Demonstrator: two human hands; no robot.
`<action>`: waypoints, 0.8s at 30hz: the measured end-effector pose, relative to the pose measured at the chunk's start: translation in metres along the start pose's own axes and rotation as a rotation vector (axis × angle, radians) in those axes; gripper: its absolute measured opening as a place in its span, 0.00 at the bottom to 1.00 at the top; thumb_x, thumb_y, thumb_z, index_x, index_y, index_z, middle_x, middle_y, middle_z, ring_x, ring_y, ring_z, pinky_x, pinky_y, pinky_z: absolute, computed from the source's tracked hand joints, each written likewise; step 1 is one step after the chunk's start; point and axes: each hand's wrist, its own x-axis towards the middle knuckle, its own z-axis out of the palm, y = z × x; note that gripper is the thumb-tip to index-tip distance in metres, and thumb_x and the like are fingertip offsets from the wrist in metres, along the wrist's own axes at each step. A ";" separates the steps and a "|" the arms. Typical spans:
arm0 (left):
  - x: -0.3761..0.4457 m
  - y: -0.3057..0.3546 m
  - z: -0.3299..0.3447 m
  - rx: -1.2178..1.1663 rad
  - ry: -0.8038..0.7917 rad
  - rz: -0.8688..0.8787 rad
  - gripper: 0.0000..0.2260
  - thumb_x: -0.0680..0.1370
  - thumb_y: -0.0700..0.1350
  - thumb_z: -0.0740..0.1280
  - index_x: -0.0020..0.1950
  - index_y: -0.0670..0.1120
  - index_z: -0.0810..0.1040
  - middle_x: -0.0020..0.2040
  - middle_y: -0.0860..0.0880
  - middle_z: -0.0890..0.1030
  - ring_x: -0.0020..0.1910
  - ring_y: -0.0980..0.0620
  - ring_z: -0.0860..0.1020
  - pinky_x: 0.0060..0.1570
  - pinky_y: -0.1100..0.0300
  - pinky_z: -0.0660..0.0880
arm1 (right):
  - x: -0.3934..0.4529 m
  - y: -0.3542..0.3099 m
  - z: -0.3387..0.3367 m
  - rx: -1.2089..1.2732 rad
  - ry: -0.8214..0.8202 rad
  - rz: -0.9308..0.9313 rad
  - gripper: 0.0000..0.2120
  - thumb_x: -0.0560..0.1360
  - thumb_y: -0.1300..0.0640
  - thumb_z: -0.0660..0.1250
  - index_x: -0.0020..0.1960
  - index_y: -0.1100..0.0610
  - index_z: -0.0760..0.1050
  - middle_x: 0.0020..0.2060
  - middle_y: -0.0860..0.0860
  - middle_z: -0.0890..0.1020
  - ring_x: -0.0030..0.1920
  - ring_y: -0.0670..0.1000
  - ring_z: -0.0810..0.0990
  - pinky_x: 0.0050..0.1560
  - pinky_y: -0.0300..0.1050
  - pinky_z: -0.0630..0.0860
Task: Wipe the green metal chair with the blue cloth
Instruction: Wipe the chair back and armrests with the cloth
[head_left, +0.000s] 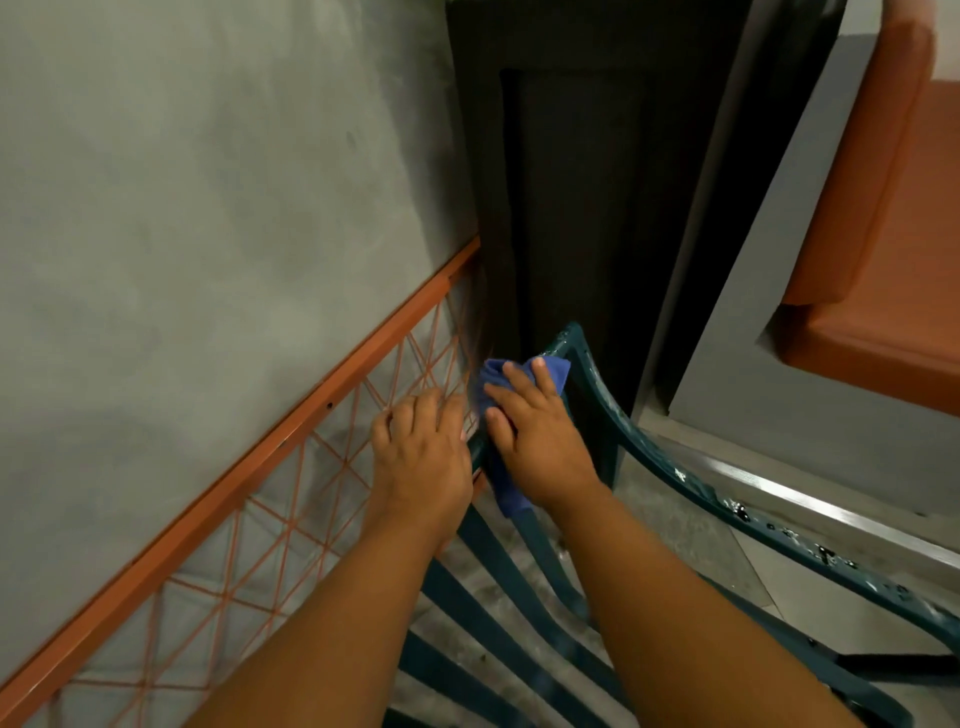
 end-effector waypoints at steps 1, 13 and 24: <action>0.000 0.000 0.000 0.000 -0.001 0.002 0.22 0.76 0.48 0.49 0.66 0.47 0.72 0.62 0.45 0.74 0.60 0.44 0.72 0.59 0.46 0.68 | 0.007 -0.003 0.000 0.008 0.000 0.055 0.21 0.81 0.49 0.55 0.70 0.56 0.69 0.75 0.54 0.62 0.77 0.55 0.44 0.76 0.52 0.47; 0.001 -0.001 0.004 0.012 0.034 0.052 0.21 0.80 0.55 0.49 0.64 0.48 0.73 0.62 0.46 0.74 0.59 0.46 0.71 0.59 0.48 0.67 | 0.020 0.012 -0.015 -0.003 0.044 0.048 0.19 0.81 0.54 0.59 0.70 0.57 0.70 0.73 0.55 0.66 0.76 0.55 0.52 0.72 0.43 0.52; 0.002 0.001 0.007 -0.001 0.049 0.044 0.21 0.79 0.55 0.50 0.62 0.48 0.76 0.61 0.45 0.75 0.59 0.45 0.72 0.58 0.46 0.68 | 0.009 0.018 -0.022 0.002 0.109 -0.041 0.14 0.78 0.59 0.65 0.63 0.59 0.77 0.66 0.56 0.75 0.72 0.54 0.65 0.72 0.40 0.58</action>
